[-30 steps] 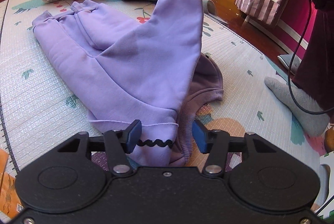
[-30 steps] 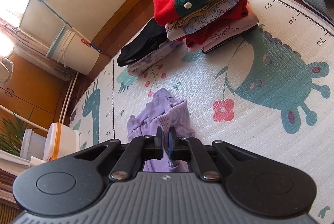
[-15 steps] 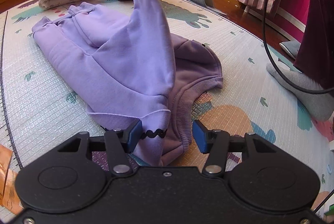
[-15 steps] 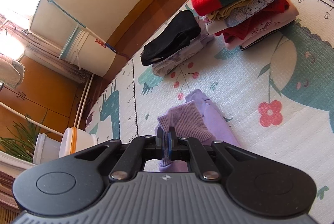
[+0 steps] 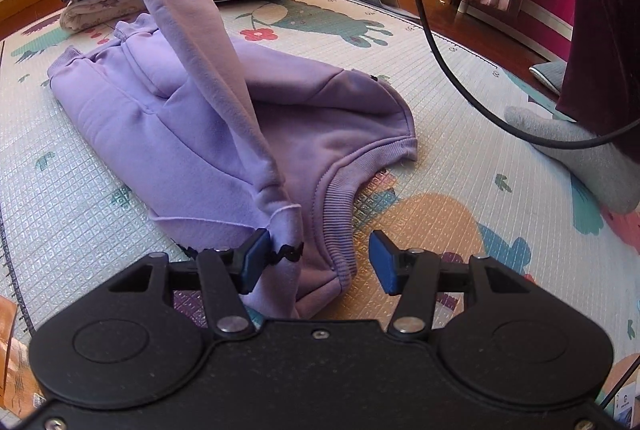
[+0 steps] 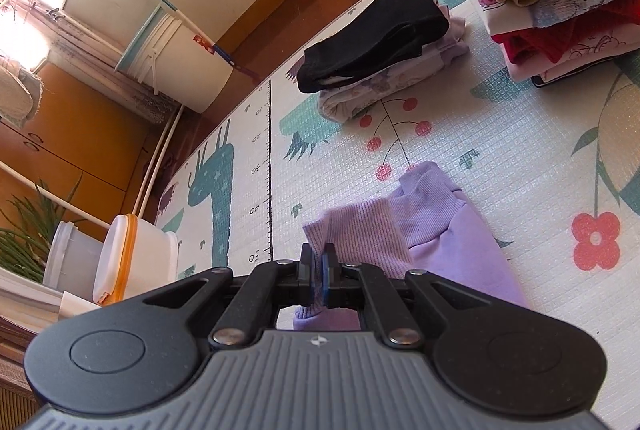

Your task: Fold clothes

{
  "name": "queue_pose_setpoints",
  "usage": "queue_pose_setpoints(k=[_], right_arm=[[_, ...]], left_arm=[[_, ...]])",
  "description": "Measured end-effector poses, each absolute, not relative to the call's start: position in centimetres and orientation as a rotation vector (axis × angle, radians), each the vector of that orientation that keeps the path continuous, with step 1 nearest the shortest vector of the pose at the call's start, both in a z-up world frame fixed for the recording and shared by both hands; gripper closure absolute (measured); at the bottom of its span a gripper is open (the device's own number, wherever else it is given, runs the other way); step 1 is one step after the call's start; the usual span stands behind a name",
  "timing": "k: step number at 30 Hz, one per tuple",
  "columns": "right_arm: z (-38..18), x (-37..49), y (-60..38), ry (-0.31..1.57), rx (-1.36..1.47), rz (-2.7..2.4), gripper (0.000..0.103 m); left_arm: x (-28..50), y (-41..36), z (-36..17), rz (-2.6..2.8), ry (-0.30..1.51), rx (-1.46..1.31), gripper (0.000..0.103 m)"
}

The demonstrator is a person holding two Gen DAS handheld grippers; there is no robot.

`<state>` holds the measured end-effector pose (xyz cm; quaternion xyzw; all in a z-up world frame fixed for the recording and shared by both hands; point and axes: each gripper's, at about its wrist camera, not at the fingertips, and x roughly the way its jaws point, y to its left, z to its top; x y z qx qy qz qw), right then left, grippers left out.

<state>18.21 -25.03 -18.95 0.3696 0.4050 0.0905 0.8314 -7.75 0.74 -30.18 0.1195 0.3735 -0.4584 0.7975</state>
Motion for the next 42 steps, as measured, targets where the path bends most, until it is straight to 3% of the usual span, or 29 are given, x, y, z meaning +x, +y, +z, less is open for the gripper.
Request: queue_pose_setpoints(k=[19, 37, 40, 42], right_arm=[[-22.6, 24.5, -17.5, 0.978, 0.557, 0.261, 0.097], [-26.4, 28.1, -13.6, 1.059, 0.339, 0.251, 0.097], [-25.9, 28.2, -14.5, 1.013, 0.402, 0.284, 0.091], [-24.8, 27.8, -15.0, 0.962, 0.387, 0.32, 0.076]], left_arm=[[-3.9, 6.5, -31.9, -0.962, 0.975, -0.391, 0.051], [-3.1, 9.0, -33.7, -0.897, 1.029, -0.712, 0.051], [-2.9, 9.4, -34.3, -0.871, 1.038, -0.799, 0.051], [-2.9, 9.5, -34.4, -0.864, 1.036, -0.815, 0.051]])
